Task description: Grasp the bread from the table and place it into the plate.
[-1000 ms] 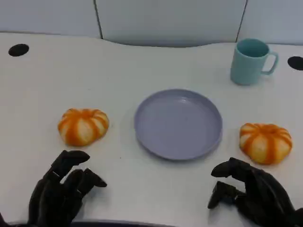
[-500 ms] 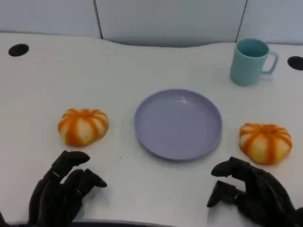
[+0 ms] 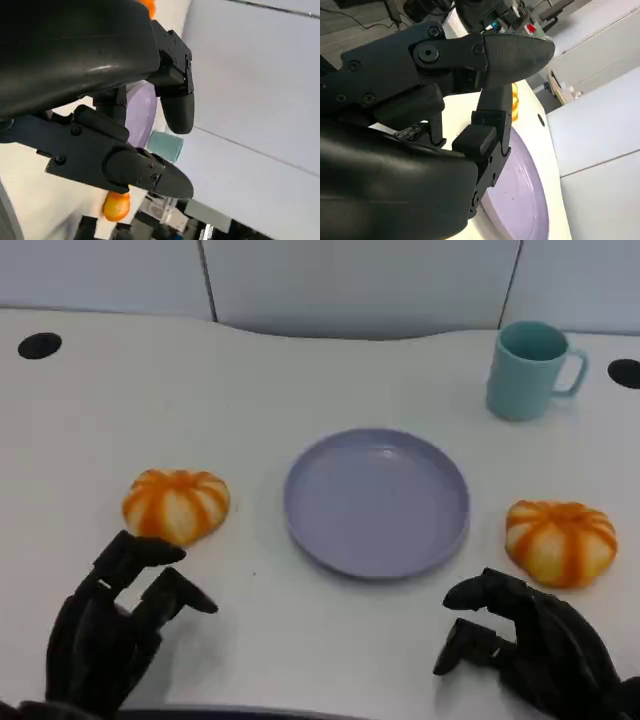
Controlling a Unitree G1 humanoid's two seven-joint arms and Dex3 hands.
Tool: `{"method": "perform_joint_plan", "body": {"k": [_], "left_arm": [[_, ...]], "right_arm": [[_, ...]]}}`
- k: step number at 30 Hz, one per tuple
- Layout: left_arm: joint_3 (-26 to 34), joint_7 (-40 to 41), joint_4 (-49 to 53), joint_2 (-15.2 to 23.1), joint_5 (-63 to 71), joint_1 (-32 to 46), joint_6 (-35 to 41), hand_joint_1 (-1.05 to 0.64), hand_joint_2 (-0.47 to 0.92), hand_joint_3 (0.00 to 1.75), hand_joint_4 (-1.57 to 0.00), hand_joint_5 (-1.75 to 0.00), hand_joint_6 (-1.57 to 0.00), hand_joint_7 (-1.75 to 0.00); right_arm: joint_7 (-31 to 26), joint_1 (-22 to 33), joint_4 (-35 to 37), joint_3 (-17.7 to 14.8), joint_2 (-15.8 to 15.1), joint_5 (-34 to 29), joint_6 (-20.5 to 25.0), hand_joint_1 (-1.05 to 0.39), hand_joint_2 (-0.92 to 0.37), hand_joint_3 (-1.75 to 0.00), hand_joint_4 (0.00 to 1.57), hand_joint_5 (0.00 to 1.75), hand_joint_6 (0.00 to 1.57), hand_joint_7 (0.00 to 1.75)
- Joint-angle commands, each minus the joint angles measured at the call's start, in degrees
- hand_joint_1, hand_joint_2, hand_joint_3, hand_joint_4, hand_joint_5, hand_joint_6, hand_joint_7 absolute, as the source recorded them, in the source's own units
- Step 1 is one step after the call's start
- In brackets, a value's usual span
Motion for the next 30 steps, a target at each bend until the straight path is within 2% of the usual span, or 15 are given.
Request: {"method": "perform_joint_plan", "body": {"k": [1,3,5,11,14,16,17,19,22,26,30], "left_arm": [[-1.58,2.73,-2.10,2.53,6.84,1.04,-8.79,-0.71,0.92,0.13,-0.27,-1.68,-0.26,-1.27],[-2.67,4.68,-4.38,3.95,10.61,1.26,-11.73,-0.73,0.92,0.16,-0.22,-1.65,-0.27,-1.15],[-3.89,7.24,-7.24,5.93,14.99,1.41,-13.15,-0.71,0.92,0.16,-0.14,-1.52,-0.26,-0.95],[-6.13,20.47,-13.89,13.30,35.26,0.26,-17.14,-0.72,0.92,0.18,-0.10,-1.16,-0.33,-0.44],[-7.60,26.02,-15.05,17.24,43.83,-1.46,-18.00,-0.74,0.92,0.19,-0.06,-1.07,-0.32,-0.29],[-8.75,28.08,-16.07,19.37,47.22,-2.18,-16.78,-0.74,0.92,0.18,-0.05,-1.06,-0.31,-0.26],[-9.33,28.92,-16.82,20.46,48.98,-2.54,-15.81,-0.76,0.92,0.16,-0.02,-0.97,-0.28,-0.21],[-10.42,30.59,-17.94,22.41,52.16,-3.21,-14.37,-0.77,0.92,0.14,0.00,-0.91,-0.27,-0.18],[-12.37,33.48,-20.09,25.43,59.75,-4.97,-10.51,-0.81,0.92,0.13,0.00,-0.70,-0.27,-0.12],[-15.47,36.13,-21.36,27.86,66.62,-7.58,-5.36,-0.84,0.92,0.10,-0.05,-0.48,-0.26,-0.03],[-18.80,38.25,-20.29,29.54,71.10,-10.46,-1.17,-0.85,0.92,0.08,-0.04,-0.40,-0.23,0.00]], "right_arm": [[-0.57,0.83,-1.07,0.04,-0.41,0.12,0.79,-0.52,-0.92,-0.40,0.75,1.35,0.79,0.90],[-0.04,0.53,-0.07,-0.05,-0.42,0.22,0.28,-0.53,-0.92,-0.39,0.74,1.34,0.79,0.90],[0.30,0.29,0.93,-0.16,-0.36,0.10,-0.59,-0.53,-0.92,-0.39,0.74,1.33,0.78,0.89],[0.39,-0.05,1.81,-0.04,-0.22,-0.17,-1.65,-0.54,-0.92,-0.37,0.74,1.34,0.78,0.89],[0.20,-0.32,2.17,-0.14,-0.07,-0.03,-1.64,-0.54,-0.92,-0.37,0.74,1.34,0.79,0.89],[0.57,-0.50,2.70,-0.18,-0.11,-0.04,-2.11,-0.54,-0.92,-0.36,0.74,1.34,0.79,0.89],[0.92,-0.66,3.19,-0.24,-0.14,-0.04,-2.51,-0.54,-0.92,-0.37,0.74,1.34,0.78,0.88],[1.34,-0.92,3.93,-0.32,-0.16,0.01,-3.04,-0.54,-0.92,-0.37,0.73,1.34,0.78,0.88],[0.78,-0.51,2.44,0.03,-0.10,-0.12,-2.29,-0.54,-0.92,-0.38,0.73,1.36,0.78,0.89],[0.32,-0.05,1.36,0.33,-0.08,-0.32,-2.02,-0.53,-0.92,-0.40,0.72,1.38,0.77,0.90],[0.90,-0.03,1.56,0.47,-0.22,-0.35,-2.61,-0.53,-0.92,-0.42,0.71,1.38,0.76,0.91]]}}
